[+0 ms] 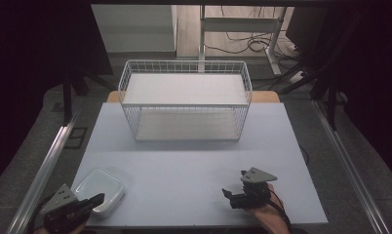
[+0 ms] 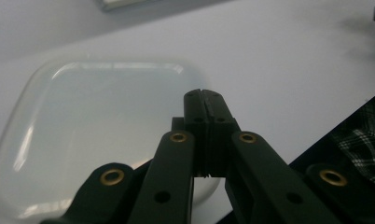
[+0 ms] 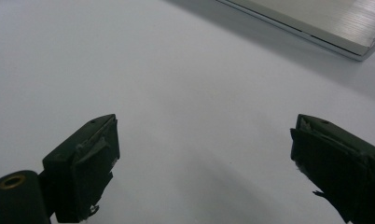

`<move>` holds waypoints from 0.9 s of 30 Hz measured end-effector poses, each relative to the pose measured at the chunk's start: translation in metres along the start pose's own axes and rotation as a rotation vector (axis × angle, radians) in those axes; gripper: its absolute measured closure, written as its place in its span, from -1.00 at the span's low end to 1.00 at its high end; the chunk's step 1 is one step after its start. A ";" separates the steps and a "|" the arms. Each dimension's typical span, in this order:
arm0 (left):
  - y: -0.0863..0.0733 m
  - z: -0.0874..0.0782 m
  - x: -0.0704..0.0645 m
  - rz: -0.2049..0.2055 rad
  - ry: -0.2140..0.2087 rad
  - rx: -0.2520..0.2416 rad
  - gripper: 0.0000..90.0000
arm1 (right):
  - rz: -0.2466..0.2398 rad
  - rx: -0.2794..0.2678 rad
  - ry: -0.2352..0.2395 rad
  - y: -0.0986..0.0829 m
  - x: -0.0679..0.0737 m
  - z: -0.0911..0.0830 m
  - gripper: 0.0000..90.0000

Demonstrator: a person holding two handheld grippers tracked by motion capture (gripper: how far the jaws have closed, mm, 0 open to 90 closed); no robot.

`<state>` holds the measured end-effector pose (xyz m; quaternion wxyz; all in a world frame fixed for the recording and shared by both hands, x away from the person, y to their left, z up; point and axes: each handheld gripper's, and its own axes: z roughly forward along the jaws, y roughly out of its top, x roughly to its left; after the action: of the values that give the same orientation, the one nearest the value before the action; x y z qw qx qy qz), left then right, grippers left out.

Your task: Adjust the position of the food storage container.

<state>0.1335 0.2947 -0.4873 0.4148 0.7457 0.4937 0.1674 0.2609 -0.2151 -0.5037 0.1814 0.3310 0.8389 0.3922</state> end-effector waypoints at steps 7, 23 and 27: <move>-0.022 -0.020 0.021 -0.064 0.048 -0.003 1.00 | -0.014 0.023 -0.015 0.000 0.002 0.003 -0.83; -0.008 0.017 0.009 -0.029 -0.018 0.001 1.00 | -0.037 0.048 0.003 0.000 0.007 0.009 -0.82; 0.000 0.033 0.010 -0.043 -0.047 -0.018 1.00 | -0.038 0.051 0.010 -0.001 0.007 0.010 -0.82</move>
<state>0.1598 0.2884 -0.5085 0.4367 0.7347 0.4984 0.1454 0.2613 -0.2056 -0.5105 0.1762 0.3174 0.8557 0.3688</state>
